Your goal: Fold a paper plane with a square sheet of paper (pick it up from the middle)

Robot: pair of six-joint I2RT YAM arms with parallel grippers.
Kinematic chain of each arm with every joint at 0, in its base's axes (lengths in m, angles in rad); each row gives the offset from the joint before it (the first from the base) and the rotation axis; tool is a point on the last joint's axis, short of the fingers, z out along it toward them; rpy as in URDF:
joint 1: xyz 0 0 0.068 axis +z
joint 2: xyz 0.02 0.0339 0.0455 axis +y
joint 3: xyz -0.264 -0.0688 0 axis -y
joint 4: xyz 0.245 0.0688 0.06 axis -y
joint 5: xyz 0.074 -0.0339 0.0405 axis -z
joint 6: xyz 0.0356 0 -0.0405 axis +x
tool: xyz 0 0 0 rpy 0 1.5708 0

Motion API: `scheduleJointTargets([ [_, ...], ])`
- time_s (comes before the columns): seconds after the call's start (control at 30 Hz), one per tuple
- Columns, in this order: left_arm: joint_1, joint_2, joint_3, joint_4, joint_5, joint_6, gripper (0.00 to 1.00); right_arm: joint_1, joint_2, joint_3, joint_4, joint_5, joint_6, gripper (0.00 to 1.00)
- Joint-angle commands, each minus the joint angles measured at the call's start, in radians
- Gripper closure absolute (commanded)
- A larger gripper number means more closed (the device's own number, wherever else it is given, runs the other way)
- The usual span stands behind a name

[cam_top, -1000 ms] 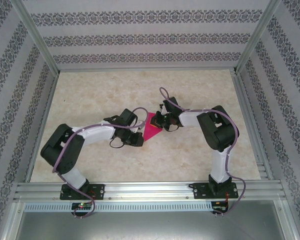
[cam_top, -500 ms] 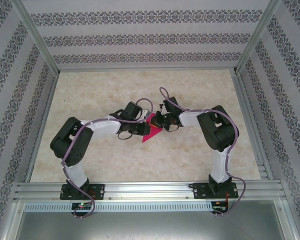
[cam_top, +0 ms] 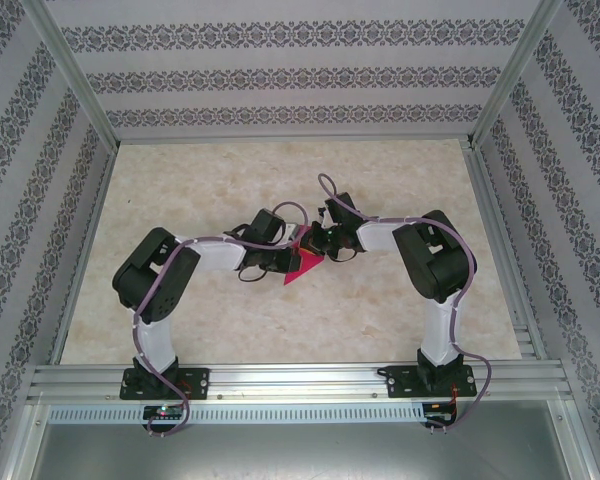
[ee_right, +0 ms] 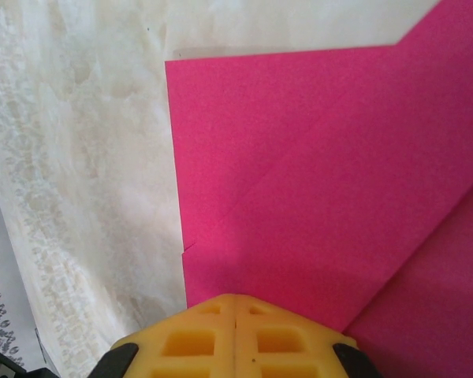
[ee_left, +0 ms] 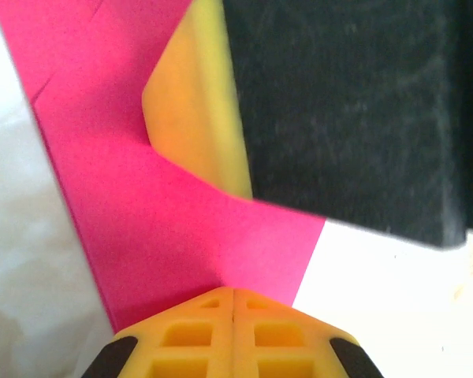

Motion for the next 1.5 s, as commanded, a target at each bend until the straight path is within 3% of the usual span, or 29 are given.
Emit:
scheduleJointTargets([
  [0.0,0.011,-0.039,-0.116,-0.051,0.025,0.031,0.96,-0.002,0.145,-0.054,-0.223,0.190,-0.034,0.99],
  [0.37,0.013,-0.197,-0.291,-0.058,0.056,0.014,0.96,-0.012,0.152,-0.048,-0.260,0.209,-0.040,0.99],
  [0.57,0.013,-0.331,-0.245,-0.069,0.064,0.000,0.95,-0.010,0.127,-0.044,-0.216,0.152,-0.038,0.99],
  [0.73,0.012,-0.361,-0.200,0.011,-0.030,-0.047,0.91,0.000,0.038,-0.003,-0.185,0.091,-0.030,0.97],
  [0.97,0.020,-0.238,-0.133,0.077,-0.085,-0.117,0.81,-0.006,-0.125,0.080,-0.179,0.065,0.010,0.77],
  [1.13,0.024,-0.207,-0.122,0.117,-0.108,-0.155,0.78,-0.016,-0.229,0.039,-0.195,0.151,0.040,0.63],
  [1.3,0.036,-0.191,-0.124,0.114,-0.156,-0.176,0.74,-0.019,-0.273,-0.024,-0.222,0.242,0.052,0.56],
  [1.47,0.039,-0.163,-0.111,0.105,-0.146,-0.173,0.71,-0.016,-0.217,-0.024,-0.215,0.228,0.059,0.56],
])
